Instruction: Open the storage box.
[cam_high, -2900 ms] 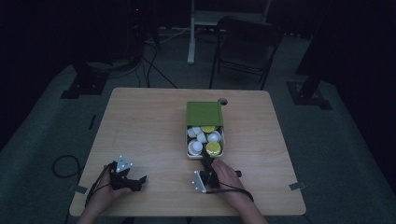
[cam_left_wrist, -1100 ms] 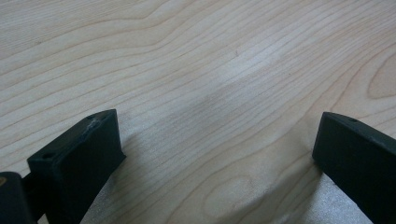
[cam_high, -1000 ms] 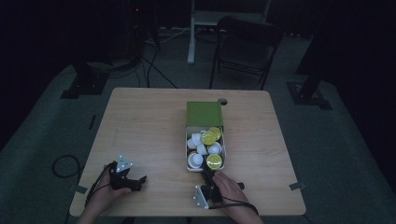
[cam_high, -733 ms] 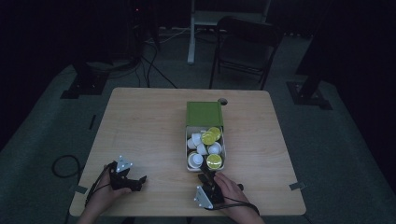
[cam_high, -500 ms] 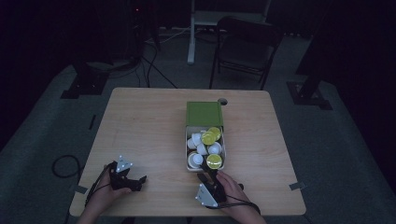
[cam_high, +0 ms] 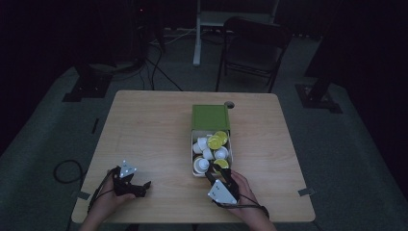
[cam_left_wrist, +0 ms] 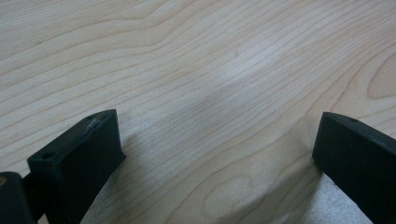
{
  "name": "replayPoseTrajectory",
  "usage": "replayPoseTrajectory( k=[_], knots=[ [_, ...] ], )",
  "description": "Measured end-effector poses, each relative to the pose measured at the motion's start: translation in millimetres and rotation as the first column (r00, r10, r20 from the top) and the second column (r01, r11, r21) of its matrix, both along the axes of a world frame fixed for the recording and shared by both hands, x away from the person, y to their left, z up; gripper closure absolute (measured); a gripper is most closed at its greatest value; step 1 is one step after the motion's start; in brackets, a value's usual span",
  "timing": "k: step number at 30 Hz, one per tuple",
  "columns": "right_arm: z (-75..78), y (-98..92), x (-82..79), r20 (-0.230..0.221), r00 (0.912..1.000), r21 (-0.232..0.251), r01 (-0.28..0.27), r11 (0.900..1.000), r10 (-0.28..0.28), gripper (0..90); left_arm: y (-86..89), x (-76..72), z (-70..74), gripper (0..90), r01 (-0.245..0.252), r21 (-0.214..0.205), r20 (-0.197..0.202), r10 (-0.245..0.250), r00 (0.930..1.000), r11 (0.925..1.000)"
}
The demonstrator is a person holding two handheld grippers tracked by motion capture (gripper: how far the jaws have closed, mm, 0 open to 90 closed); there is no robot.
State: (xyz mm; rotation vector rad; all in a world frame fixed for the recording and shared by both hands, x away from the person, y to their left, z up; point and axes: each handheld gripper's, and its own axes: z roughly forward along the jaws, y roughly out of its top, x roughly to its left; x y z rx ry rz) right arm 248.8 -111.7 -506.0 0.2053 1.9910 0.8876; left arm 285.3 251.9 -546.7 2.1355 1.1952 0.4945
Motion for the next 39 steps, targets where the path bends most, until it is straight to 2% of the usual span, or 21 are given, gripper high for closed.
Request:
replayPoseTrajectory(
  k=[1, 6, 10, 11, 12, 14, 15, 17, 23, 24, 25, 26, 27, 29, 30, 33, 34, 35, 36, 37, 39],
  knots=[
    [2.6, -3.7, 2.0, -0.001, 0.9999, 0.042, 0.011, 0.9991, -0.011, 57.6, 0.0, 0.0, 0.0, 1.6, 0.0, 0.0, 0.0, 0.0, 1.0, 1.0],
    [8.9, -11.6, 5.7, -0.011, 0.9993, 0.13, 0.037, 0.9909, -0.036, 56.9, 0.0, 0.0, 0.0, 1.6, 0.0, 0.0, 0.0, 0.0, 1.0, 1.0],
    [12.8, -16.6, 7.3, 0.0, 0.9981, 0.164, 0.061, 0.9845, -0.061, 56.9, -0.1, 0.0, 0.0, 1.6, 0.0, 0.0, 0.0, 0.0, 1.0, 1.0],
    [15.9, -20.4, 8.2, 0.004, 0.9969, 0.194, 0.077, 0.978, -0.079, 56.8, 0.0, 0.0, 0.0, 1.6, 0.0, 0.0, 0.0, 0.0, 1.0, 1.0],
    [15.9, -20.4, 8.2, 0.004, 0.9969, 0.194, 0.077, 0.978, -0.079, 56.8, 0.0, 0.0, 0.0, 1.6, 0.0, 0.0, 0.0, 0.0, 1.0, 1.0],
    [19.8, -25.4, 9.4, -0.015, 0.9944, 0.251, 0.105, 0.9624, -0.105, 55.8, 0.0, 0.0, 0.0, 1.6, 0.0, 0.0, 0.0, 0.0, 1.0, 1.0],
    [19.8, -25.4, 9.4, -0.015, 0.9944, 0.251, 0.105, 0.9624, -0.105, 55.8, 0.0, 0.0, 0.0, 1.6, 0.0, 0.0, 0.0, 0.0, 1.0, 1.0],
    [22.5, -29.9, 11.0, -0.02, 0.9924, 0.278, 0.122, 0.9528, -0.121, 55.7, 0.0, 0.0, 0.0, 1.6, 0.0, -0.001, 0.0, 0.0, 1.0, 1.0],
    [24.7, -35.9, 12.8, -0.015, 0.9886, 0.3, 0.148, 0.9425, -0.15, 55.1, 0.0, 0.0, 0.0, 1.6, 0.0, 0.0, 0.0, 0.0, 1.0, 1.0],
    [25.7, -38.5, 13.6, -0.017, 0.9871, 0.328, 0.156, 0.9318, -0.159, 52.7, 0.0, 0.0, 0.0, 1.6, 0.0, 0.0, 0.0, 0.0, 1.0, 1.0],
    [25.7, -38.5, 13.6, -0.017, 0.9871, 0.328, 0.156, 0.9318, -0.159, 52.7, 0.0, 0.0, 0.0, 1.6, 0.0, 0.0, 0.0, 0.0, 1.0, 1.0],
    [26.0, -39.5, 13.8, -0.013, 0.9859, 0.337, 0.161, 0.9277, -0.167, 52.5, 0.0, 0.0, 0.0, 1.6, 0.0, 0.0, 0.0, 0.0, 1.0, 1.0],
    [27.3, -42.7, 14.7, -0.005, 0.9812, 0.352, 0.182, 0.9182, -0.193, 52.1, 0.0, 0.0, 0.0, 1.6, 0.0, 0.0, 0.0, 0.0, 1.0, 1.0],
    [27.7, -43.8, 15.2, -0.009, 0.9795, 0.358, 0.191, 0.9141, -0.201, 52.0, 0.0, 0.0, 0.0, 1.6, 0.0, 0.0, 0.0, 0.0, 1.0, 1.0],
    [28.4, -48.0, 16.5, -0.01, 0.9732, 0.378, 0.216, 0.9002, -0.23, 52.1, 0.0, 0.0, 0.0, 1.6, 0.0, 0.0, 0.0, 0.0, 1.0, 1.0],
    [28.4, -53.5, 18.4, -0.033, 0.9689, 0.405, 0.237, 0.8832, -0.245, 51.6, 0.0, 0.0, 0.0, 1.6, 0.0, 0.0, 0.0, 0.0, 1.0, 1.0],
    [28.4, -53.5, 18.4, -0.033, 0.9689, 0.405, 0.237, 0.8832, -0.245, 51.6, 0.0, 0.0, 0.0, 1.6, 0.0, 0.0, 0.0, 0.0, 1.0, 1.0],
    [28.1, -55.7, 19.2, -0.043, 0.9674, 0.418, 0.244, 0.8751, -0.25, 51.2, 0.0, 0.0, 0.0, 1.6, 0.0, -0.001, 0.0, 0.0, 1.0, 1.0],
    [28.1, -55.7, 19.2, -0.043, 0.9674, 0.418, 0.244, 0.8751, -0.25, 51.2, 0.0, 0.0, 0.0, 1.6, 0.0, -0.001, 0.0, 0.0, 1.0, 1.0],
    [27.8, -57.8, 19.8, -0.055, 0.9649, 0.431, 0.255, 0.8654, -0.257, 50.8, 0.0, 0.0, 0.0, 1.6, 0.0, 0.0, 0.0, 0.0, 1.0, 1.0],
    [26.3, -65.9, 23.0, -0.078, 0.9517, 0.453, 0.299, 0.8397, -0.297, 49.4, -0.1, 0.0, 0.0, 1.6, 0.0, -0.001, 0.0, 0.0, 1.0, 1.0]
  ],
)
